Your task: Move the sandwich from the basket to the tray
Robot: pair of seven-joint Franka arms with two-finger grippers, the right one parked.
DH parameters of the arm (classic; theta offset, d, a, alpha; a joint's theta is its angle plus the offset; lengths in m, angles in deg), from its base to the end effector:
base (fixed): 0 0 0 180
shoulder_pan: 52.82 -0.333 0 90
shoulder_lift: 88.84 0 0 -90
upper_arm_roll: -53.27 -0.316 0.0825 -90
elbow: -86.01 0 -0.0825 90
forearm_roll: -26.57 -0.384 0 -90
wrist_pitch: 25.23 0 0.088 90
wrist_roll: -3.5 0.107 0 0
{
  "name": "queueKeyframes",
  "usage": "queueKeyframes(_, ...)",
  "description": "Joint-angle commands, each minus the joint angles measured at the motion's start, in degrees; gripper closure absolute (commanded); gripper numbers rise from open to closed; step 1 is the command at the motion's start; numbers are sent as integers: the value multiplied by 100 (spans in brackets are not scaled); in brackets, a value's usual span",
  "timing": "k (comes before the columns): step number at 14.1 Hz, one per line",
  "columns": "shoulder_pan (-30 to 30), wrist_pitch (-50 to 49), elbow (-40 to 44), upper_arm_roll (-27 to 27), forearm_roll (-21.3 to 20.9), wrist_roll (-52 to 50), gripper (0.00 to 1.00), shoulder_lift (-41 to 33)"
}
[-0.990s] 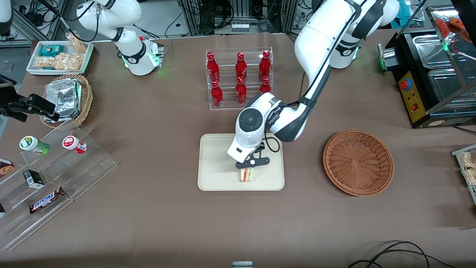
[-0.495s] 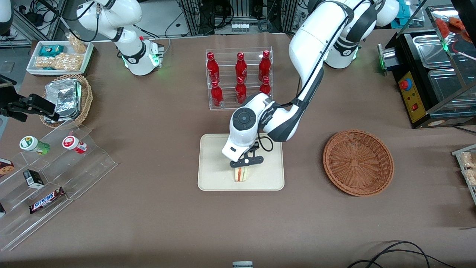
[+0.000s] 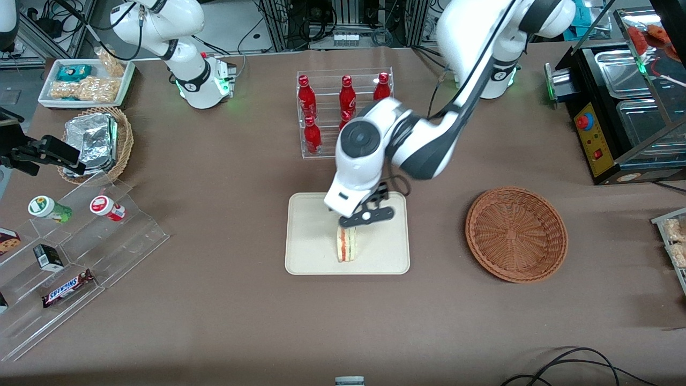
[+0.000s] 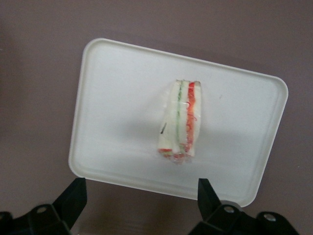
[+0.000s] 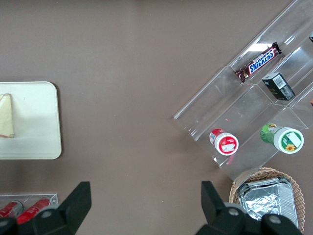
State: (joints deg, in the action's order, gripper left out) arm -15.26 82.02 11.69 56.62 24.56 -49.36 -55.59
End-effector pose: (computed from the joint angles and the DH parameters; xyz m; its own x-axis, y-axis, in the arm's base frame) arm 0.5524 -0.4628 0.4078 0.9785 0.2061 -0.0017 0.2061 -0.9785 -0.0045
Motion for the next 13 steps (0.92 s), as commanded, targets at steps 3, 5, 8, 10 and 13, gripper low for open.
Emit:
queueKeyframes(3, -739, -722, -391, -1, -79, 321, 0, -547)
queueKeyframes(5, -994, -846, -609, -1, -79, 417, 0, -669)
queueKeyframes(8, -1592, -820, -1215, -1, -97, 740, 0, -1056)
queueKeyframes(10, -1970, -803, -1619, -1, -97, 1460, 0, -1345)
queueKeyframes(13, -2506, -820, -2216, -1, -97, 2225, 0, -1916)
